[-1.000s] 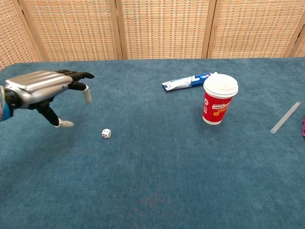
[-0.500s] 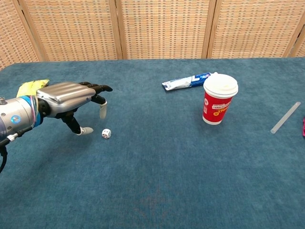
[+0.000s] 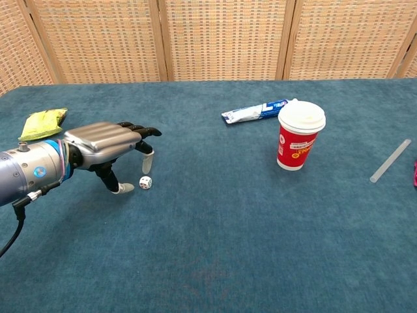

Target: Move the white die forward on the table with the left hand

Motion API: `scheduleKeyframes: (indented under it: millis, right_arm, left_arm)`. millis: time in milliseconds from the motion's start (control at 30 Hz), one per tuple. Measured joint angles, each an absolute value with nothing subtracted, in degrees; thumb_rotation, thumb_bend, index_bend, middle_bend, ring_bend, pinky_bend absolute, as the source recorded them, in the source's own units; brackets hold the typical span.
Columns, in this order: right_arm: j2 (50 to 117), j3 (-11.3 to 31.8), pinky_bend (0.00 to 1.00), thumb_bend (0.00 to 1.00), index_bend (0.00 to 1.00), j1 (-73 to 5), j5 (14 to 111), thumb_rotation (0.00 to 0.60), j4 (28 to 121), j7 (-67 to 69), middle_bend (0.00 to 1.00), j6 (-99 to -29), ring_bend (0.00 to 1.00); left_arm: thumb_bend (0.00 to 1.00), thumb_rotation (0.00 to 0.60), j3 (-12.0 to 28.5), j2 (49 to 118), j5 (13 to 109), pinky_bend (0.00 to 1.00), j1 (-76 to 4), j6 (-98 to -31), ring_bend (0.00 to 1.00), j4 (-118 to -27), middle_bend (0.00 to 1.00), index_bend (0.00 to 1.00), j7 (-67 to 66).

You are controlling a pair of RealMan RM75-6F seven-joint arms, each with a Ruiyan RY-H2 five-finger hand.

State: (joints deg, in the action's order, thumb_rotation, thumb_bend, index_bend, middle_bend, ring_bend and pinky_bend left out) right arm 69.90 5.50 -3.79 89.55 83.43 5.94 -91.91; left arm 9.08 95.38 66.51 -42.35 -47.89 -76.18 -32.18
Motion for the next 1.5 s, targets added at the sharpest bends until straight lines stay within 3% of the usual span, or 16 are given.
scheduleKeyframes:
  millis: [633, 800, 1033, 1500]
  right_arm:
    - [69.88, 5.55, 0.00, 0.08, 0.05, -3.75, 89.55, 0.600, 83.28, 6.33, 0.00, -92.12, 0.00]
    - [69.91, 5.56, 0.00, 0.08, 0.05, -3.70, 89.71, 0.600, 83.27, 6.36, 0.00, -92.38, 0.00]
    - [69.95, 5.56, 0.00, 0.08, 0.05, -3.68, 89.98, 0.600, 83.16, 6.49, 0.00, -92.67, 0.00]
    - [69.91, 5.48, 0.00, 0.08, 0.05, -3.60, 90.40, 0.600, 83.34, 6.47, 0.00, -93.12, 0.00]
  left_arm:
    - [0.33, 0.600, 8.13, 97.51, 62.05, 0.00, -44.67, -48.18, 0.00, -74.24, 0.00, 0.50, -34.63]
    - [0.41, 0.600, 7.74, 98.03, 61.41, 0.00, -45.12, -48.28, 0.00, -73.90, 0.00, 0.53, -35.04]
    - [0.41, 0.600, 7.25, 97.90, 61.37, 0.00, -45.24, -49.08, 0.00, -74.32, 0.00, 0.53, -34.92]
    - [0.41, 0.600, 10.19, 90.38, 65.54, 0.00, -43.97, -55.93, 0.00, -83.87, 0.00, 0.53, -29.70]
